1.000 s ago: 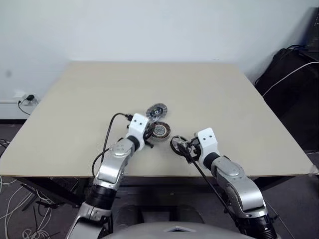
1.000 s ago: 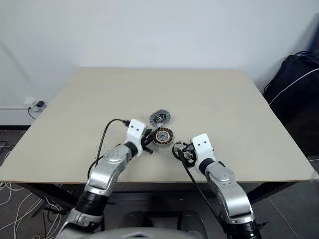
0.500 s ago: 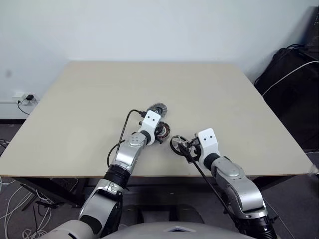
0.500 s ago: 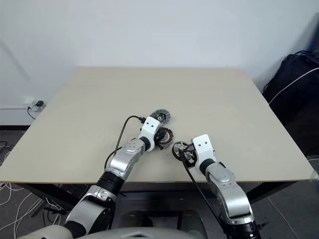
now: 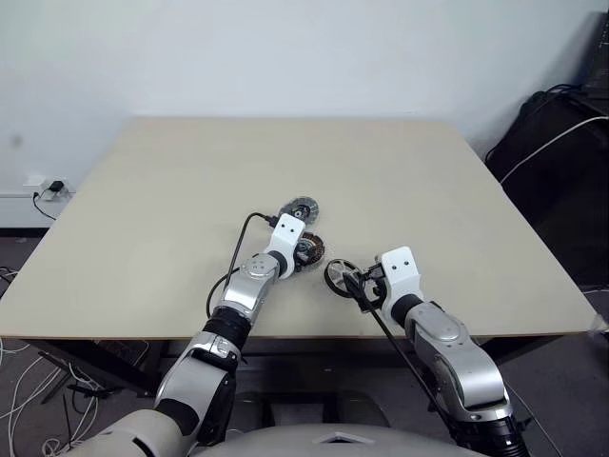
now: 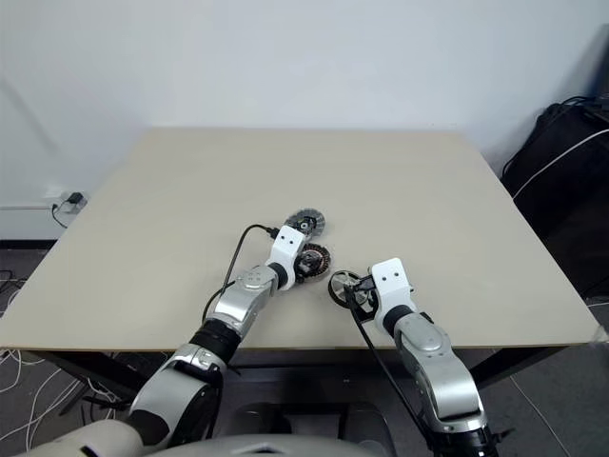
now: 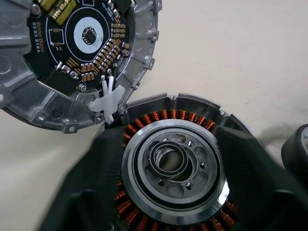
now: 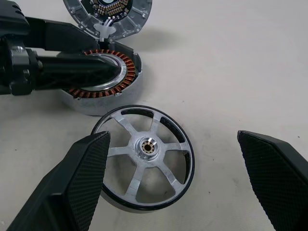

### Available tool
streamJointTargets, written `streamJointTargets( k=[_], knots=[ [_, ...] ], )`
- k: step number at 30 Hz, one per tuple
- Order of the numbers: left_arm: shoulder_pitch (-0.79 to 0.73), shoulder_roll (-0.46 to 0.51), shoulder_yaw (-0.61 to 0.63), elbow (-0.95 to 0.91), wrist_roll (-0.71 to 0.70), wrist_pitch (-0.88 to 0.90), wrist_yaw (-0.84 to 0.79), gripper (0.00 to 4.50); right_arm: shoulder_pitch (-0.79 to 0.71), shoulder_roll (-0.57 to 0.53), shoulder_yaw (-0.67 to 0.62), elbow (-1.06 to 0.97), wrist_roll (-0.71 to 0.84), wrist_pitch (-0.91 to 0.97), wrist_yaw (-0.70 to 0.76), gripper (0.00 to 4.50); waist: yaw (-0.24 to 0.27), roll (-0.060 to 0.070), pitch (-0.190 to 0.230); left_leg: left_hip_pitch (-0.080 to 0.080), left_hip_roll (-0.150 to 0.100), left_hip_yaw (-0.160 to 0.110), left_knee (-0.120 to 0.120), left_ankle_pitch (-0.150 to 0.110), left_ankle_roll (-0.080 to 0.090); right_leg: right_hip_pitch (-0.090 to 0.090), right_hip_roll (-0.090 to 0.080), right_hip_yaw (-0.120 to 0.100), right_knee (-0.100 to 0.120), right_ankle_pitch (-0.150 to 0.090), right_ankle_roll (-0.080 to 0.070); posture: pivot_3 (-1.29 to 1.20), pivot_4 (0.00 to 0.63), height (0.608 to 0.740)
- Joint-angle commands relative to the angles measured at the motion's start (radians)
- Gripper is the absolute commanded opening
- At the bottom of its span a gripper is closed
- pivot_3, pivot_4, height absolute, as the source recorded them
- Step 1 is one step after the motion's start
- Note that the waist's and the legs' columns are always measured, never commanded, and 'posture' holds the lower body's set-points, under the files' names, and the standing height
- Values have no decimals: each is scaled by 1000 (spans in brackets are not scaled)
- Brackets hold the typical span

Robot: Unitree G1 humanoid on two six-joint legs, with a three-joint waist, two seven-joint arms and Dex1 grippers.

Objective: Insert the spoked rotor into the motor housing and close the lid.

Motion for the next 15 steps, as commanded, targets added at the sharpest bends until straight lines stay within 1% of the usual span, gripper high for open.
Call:
streamJointTargets(
  k=[1,2,8,10,12,14,15],
  knots=[
    [19,-9,23,-153,-35,-25,-16,4041,-15,6,-18,-45,1,-25,-4,4500,-1,0,0,0,0,0,0,0,0,0,0,0,0,0,-1,0,0,740],
    [33,-7,27,-187,-42,-17,-20,4041,-16,7,-18,-44,1,-25,-4,4500,-1,0,0,0,0,0,0,0,0,0,-1,1,0,1,-2,0,0,740],
    [143,27,22,-384,-39,16,-14,2035,-41,12,-7,-32,8,-5,3,4500,-3,0,0,0,0,0,0,0,0,0,-1,1,0,2,-5,0,0,740],
    [203,48,21,-462,-38,27,-15,1364,-66,16,-2,-17,7,12,3,4095,-6,1,0,0,0,0,0,0,-1,0,-1,1,0,2,-4,0,0,740],
    [254,68,18,-524,-39,37,-19,730,-95,10,11,-1,1,27,10,3599,-5,1,0,0,1,0,0,1,-1,0,0,1,1,2,-5,0,0,740],
    [333,102,16,-605,-39,34,-29,26,-152,3,42,30,-9,51,26,2877,-5,1,0,0,1,0,0,1,-2,-1,0,1,1,2,-5,0,0,740],
    [357,113,15,-630,-39,33,-32,0,-170,2,51,40,-11,60,31,2557,-5,1,0,1,1,0,0,1,-2,-1,0,1,1,2,-5,0,0,740]
  ],
)
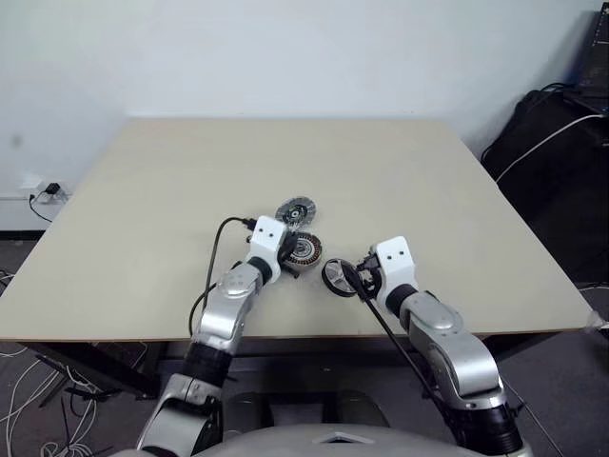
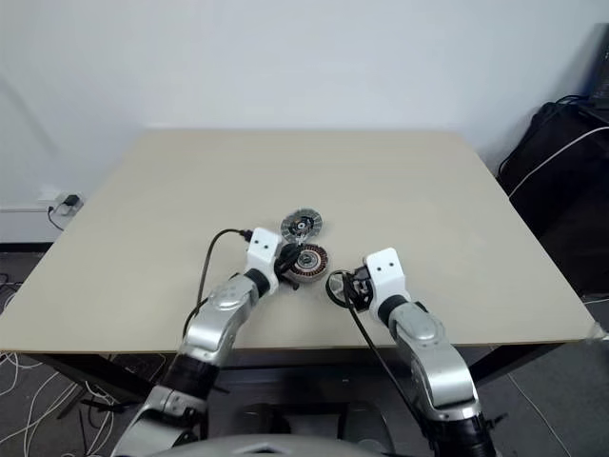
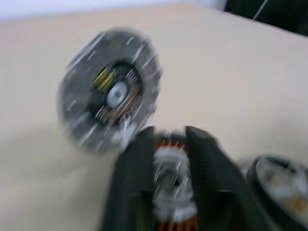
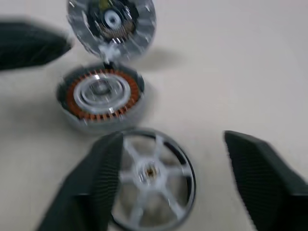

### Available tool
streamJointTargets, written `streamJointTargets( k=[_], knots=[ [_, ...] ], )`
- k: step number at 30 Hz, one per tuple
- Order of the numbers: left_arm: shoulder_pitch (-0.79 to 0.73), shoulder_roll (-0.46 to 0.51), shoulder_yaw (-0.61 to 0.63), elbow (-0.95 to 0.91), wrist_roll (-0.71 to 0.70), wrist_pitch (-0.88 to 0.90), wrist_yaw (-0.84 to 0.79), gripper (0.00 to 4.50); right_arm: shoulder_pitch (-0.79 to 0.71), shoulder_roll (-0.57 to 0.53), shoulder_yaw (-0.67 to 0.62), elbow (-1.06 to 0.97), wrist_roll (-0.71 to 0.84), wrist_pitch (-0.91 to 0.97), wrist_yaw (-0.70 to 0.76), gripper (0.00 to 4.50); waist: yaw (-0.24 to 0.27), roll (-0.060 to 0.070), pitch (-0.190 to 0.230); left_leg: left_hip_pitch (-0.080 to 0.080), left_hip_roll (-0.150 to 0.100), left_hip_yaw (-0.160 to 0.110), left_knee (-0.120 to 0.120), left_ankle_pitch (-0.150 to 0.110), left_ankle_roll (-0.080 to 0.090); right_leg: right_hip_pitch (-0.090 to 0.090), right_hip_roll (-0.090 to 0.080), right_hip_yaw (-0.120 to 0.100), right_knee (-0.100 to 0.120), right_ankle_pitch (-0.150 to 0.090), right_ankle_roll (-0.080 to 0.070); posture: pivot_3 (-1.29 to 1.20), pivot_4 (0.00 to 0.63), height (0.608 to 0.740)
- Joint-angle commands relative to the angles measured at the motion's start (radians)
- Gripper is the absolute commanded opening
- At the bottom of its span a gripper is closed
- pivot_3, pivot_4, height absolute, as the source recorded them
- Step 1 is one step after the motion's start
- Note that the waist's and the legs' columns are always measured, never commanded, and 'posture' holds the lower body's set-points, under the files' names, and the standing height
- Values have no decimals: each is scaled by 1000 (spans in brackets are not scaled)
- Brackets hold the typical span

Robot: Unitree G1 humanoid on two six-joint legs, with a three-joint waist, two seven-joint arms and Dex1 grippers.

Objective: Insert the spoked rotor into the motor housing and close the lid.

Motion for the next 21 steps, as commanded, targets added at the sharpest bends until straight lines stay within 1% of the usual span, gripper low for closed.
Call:
streamJointTargets(
  k=[1,3,5,7,8,10,13,17,21],
  knots=[
    [65,34,0,-140,-4,-12,-11,0,-84,-12,39,34,-17,31,23,2198,2,0,0,0,0,0,0,0,0,0,0,0,0,0,0,0,0,740],
    [126,55,5,-193,-24,-28,-28,0,-163,-11,78,88,-33,70,34,1565,2,0,0,1,0,0,0,-2,-4,-3,-1,-1,0,0,0,0,0,740],
    [171,71,5,-230,-41,-33,-48,0,-229,-6,107,138,-48,103,39,910,1,0,0,1,0,0,1,-3,-4,-2,-1,-1,0,0,-1,0,0,740],
    [222,82,12,-251,-29,-80,-32,0,-315,9,144,205,-57,134,54,238,2,0,0,1,0,0,1,-3,-4,-3,-2,-1,0,1,-1,0,0,740],
    [246,88,12,-256,-10,-116,-15,0,-355,18,159,239,-59,146,62,23,2,0,0,1,0,0,1,-3,-4,-2,-2,-1,0,1,-1,0,0,740],
    [286,97,8,-269,8,-161,-1,0,-422,46,170,302,-57,166,72,23,1,0,0,1,0,0,1,-2,-5,-3,-2,-1,0,1,-2,0,0,740],
    [350,108,-5,-310,-8,-164,-20,0,-502,76,192,391,-65,175,91,23,2,1,0,1,0,0,0,-1,-7,-3,-2,-1,0,1,-2,0,0,740],
    [423,122,-22,-353,-28,-169,-51,0,-579,101,226,492,-78,165,123,23,-1,1,0,1,0,1,0,-1,-8,-3,-2,-1,0,1,-2,0,0,740],
    [461,125,-20,-371,-28,-159,-41,0,-636,119,260,586,-96,145,155,23,-6,1,0,1,0,2,0,-1,-8,-4,-3,-1,0,1,-2,0,0,740]
  ],
)
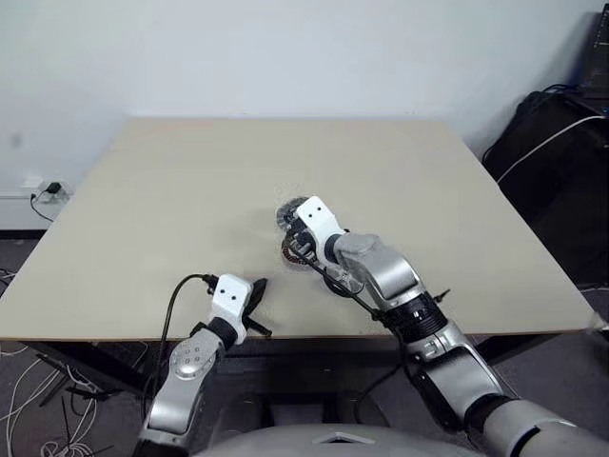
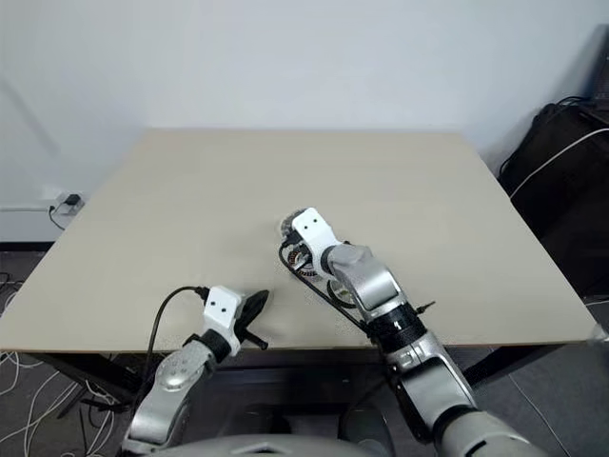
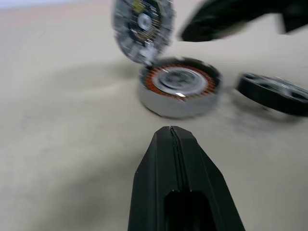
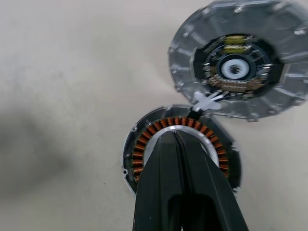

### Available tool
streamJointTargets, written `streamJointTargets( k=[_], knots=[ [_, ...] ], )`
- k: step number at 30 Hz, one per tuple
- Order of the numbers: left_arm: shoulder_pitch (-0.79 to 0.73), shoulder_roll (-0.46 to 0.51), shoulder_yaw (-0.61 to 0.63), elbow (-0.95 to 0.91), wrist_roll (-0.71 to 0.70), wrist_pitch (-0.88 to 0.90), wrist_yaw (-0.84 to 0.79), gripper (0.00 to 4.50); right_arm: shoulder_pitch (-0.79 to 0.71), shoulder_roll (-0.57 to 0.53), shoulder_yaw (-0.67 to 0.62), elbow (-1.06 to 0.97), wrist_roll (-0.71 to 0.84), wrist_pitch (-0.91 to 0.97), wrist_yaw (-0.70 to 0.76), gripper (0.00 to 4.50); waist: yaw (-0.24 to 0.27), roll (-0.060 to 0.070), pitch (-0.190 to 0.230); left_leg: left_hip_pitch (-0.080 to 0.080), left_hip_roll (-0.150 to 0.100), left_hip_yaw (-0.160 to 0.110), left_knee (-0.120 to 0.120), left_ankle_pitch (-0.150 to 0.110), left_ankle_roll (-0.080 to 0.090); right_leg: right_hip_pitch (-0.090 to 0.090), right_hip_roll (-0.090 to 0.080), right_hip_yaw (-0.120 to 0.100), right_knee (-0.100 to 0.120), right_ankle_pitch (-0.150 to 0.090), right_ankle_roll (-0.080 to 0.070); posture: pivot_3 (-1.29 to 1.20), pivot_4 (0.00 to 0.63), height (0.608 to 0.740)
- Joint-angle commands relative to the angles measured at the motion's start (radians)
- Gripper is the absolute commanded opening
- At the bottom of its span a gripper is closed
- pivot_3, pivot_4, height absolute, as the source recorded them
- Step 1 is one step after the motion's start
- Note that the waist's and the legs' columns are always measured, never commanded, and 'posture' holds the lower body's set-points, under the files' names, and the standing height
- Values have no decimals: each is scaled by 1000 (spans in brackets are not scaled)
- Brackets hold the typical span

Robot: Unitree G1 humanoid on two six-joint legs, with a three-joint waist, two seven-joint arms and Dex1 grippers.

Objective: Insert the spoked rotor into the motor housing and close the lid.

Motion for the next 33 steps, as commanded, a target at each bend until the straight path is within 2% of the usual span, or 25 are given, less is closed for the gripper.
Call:
streamJointTargets(
  k=[1,16,33],
  knots=[
    [5,3,1,-61,-10,-15,2,0,-61,15,17,57,-23,-31,25,23,-2,0,0,0,0,0,0,0,0,0,0,0,0,0,0,0,0,740],
    [3,-11,-22,-51,-21,-24,2,0,-170,51,-4,299,-91,-122,37,23,-9,1,0,0,1,2,-1,1,-2,-2,1,0,1,0,0,0,0,740],
    [-4,-23,-34,-43,-21,-22,8,0,-185,61,24,383,-148,-148,94,23,-17,1,0,0,1,3,-1,1,-2,-3,1,0,1,0,1,0,0,740]
  ],
)
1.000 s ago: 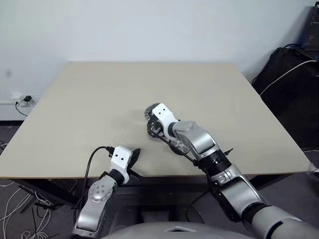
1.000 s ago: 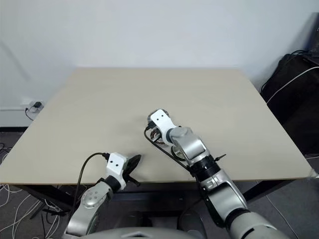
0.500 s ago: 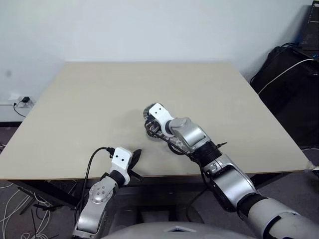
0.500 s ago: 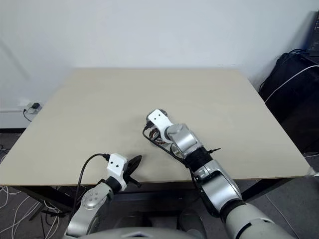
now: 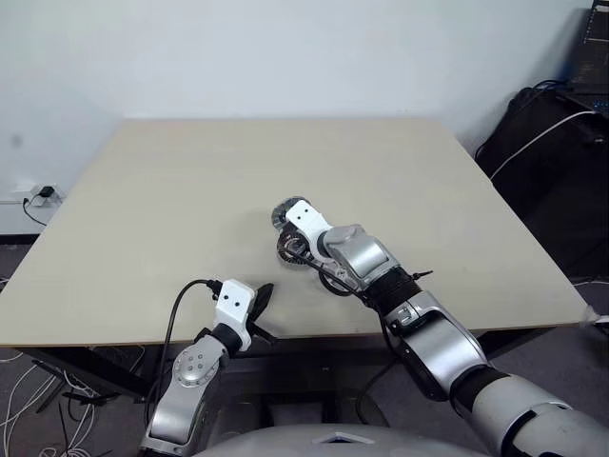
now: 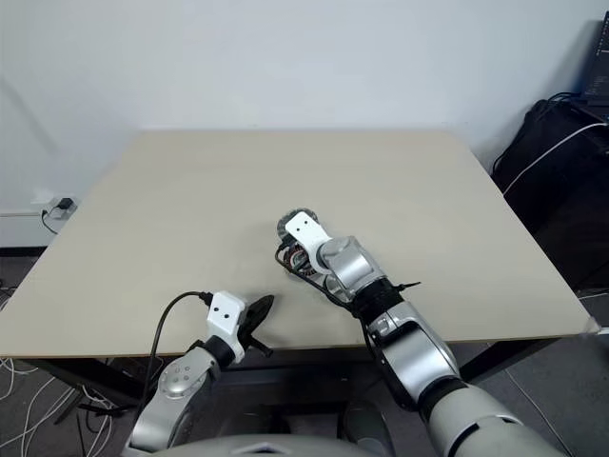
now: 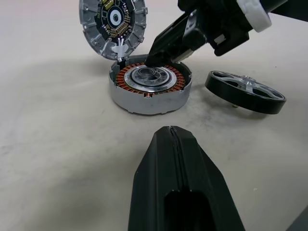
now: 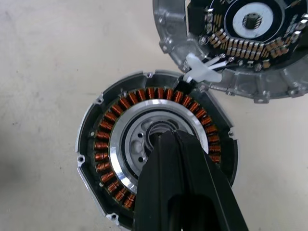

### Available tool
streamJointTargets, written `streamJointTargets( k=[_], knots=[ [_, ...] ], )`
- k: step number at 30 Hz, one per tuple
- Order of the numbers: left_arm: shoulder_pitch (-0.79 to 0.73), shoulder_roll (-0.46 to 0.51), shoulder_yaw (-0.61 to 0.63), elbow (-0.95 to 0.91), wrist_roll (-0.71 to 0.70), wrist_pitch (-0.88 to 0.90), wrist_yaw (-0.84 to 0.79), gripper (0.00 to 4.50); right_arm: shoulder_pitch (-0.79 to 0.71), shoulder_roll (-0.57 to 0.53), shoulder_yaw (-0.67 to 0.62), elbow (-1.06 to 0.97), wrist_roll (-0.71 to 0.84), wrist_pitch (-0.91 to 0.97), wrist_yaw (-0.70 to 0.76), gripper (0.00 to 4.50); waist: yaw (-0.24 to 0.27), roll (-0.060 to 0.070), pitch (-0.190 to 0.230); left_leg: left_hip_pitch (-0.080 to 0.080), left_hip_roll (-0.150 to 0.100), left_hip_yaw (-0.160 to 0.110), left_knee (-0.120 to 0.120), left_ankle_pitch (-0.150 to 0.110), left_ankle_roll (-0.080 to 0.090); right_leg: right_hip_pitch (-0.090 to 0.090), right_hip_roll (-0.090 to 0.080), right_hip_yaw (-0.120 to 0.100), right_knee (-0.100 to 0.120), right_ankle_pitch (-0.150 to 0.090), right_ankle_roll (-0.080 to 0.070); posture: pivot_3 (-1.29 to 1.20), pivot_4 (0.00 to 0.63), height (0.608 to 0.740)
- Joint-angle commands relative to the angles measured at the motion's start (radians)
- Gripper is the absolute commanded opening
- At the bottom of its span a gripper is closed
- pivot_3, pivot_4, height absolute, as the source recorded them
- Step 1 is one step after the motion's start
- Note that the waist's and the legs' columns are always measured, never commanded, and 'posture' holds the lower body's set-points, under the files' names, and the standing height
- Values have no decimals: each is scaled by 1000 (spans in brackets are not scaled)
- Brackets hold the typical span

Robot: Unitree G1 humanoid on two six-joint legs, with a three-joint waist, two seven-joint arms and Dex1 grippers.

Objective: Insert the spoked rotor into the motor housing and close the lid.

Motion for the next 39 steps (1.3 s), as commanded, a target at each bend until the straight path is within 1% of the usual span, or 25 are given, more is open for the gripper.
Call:
streamJointTargets(
  k=[1,13,21,26,29,33,39],
  knots=[
    [-8,-8,-9,-33,-3,-19,6,0,-35,7,2,5,-19,-29,10,23,0,0,0,0,0,0,0,0,0,0,0,0,0,0,0,0,0,740],
    [-9,-18,-19,-16,-1,-22,15,0,-59,16,16,60,-56,-57,39,23,-1,0,0,0,0,0,0,0,0,-1,0,0,0,0,0,0,0,740],
    [-9,-22,-24,-10,-1,-21,20,0,-48,-24,72,44,-101,-46,104,23,0,1,0,0,0,0,0,0,0,-1,0,0,0,0,0,0,0,740],
    [-10,-23,-28,-2,-1,-20,19,0,-48,-41,70,13,-111,-34,122,23,1,1,-1,0,0,0,0,0,0,-1,-1,0,0,0,0,0,0,740],
    [-11,-22,-31,1,-1,-20,19,0,-47,-45,61,-9,-110,-33,120,23,0,1,-1,0,0,0,0,0,0,-2,-1,0,0,0,0,0,0,740],
    [-12,-20,-33,4,0,-17,19,0,-34,-39,19,-56,-93,-47,82,23,0,1,-1,-2,0,1,0,0,0,-4,-1,1,1,0,0,0,0,740],
    [-14,-17,-34,4,0,-13,18,0,9,-26,32,-80,-101,-51,68,23,0,1,-1,-4,0,2,0,0,0,-6,0,1,2,0,0,0,0,740]
  ],
)
